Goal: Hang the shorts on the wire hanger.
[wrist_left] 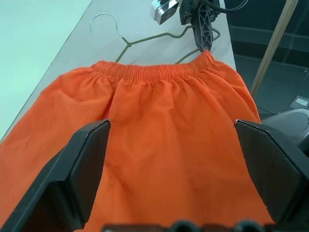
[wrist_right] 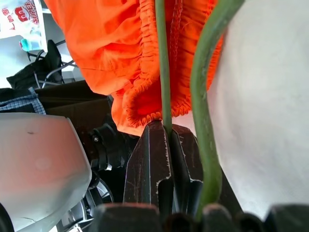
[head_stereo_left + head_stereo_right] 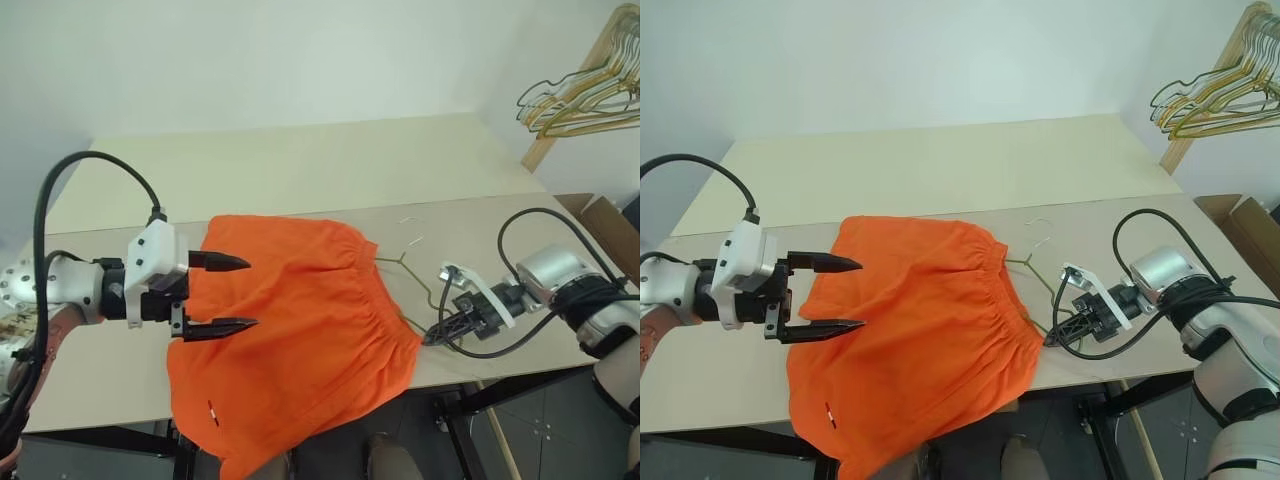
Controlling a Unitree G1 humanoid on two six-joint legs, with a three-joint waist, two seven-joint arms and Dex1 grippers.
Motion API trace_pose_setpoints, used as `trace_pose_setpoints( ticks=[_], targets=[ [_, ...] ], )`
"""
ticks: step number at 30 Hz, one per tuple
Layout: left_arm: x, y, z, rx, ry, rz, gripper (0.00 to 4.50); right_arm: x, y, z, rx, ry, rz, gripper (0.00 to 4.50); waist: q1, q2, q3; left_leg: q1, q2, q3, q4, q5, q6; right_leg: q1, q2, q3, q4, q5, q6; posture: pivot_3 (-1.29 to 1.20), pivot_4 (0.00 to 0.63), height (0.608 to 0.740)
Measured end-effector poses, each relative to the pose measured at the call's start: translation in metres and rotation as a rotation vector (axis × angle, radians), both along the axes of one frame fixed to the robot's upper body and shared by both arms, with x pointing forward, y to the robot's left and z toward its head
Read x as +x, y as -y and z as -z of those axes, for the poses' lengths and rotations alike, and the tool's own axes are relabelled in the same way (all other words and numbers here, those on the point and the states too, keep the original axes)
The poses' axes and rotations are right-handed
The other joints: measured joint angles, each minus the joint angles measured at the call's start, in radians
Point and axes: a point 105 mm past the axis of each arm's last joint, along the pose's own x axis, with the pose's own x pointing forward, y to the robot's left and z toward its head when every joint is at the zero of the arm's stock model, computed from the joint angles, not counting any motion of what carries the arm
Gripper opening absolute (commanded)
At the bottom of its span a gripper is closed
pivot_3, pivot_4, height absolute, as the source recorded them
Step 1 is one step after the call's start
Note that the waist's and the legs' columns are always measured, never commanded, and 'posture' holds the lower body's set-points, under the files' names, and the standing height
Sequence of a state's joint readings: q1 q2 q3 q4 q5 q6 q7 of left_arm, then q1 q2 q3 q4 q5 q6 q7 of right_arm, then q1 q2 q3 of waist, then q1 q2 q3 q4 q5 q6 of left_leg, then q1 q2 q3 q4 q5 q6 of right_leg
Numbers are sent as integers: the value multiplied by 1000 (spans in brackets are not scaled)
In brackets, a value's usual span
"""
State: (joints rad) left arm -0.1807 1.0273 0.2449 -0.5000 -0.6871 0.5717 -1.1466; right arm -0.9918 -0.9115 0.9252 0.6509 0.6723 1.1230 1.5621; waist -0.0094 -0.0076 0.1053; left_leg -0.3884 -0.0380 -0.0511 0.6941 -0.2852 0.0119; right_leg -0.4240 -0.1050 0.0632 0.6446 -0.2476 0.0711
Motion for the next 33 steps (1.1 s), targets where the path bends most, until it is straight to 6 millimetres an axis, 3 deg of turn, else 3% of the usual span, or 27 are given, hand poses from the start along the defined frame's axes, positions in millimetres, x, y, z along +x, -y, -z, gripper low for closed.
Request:
trace_pose_setpoints(
  ticks=[10,17,24,33],
  targets=[
    [-4,1,1,6,1,6,4464,31,-8,-14,139,47,196,0,-4,-1,-1,1,0,0,0,1,-2,0,0,0,2,0,0,48,50,740],
    [-1,0,-3,9,17,8,4464,21,-32,-27,217,153,47,0,-5,-1,-4,1,0,0,0,1,-2,0,0,0,2,0,0,10,43,740],
    [10,-1,-10,15,43,24,4464,9,-42,-32,143,318,-141,0,-9,-2,-5,1,0,0,0,1,-2,1,1,0,2,0,0,-16,44,740],
    [14,-3,-10,35,45,35,4464,10,-26,5,-83,249,-183,0,-32,-4,-8,1,0,0,1,2,-2,1,1,0,3,0,0,8,42,740]
  ],
)
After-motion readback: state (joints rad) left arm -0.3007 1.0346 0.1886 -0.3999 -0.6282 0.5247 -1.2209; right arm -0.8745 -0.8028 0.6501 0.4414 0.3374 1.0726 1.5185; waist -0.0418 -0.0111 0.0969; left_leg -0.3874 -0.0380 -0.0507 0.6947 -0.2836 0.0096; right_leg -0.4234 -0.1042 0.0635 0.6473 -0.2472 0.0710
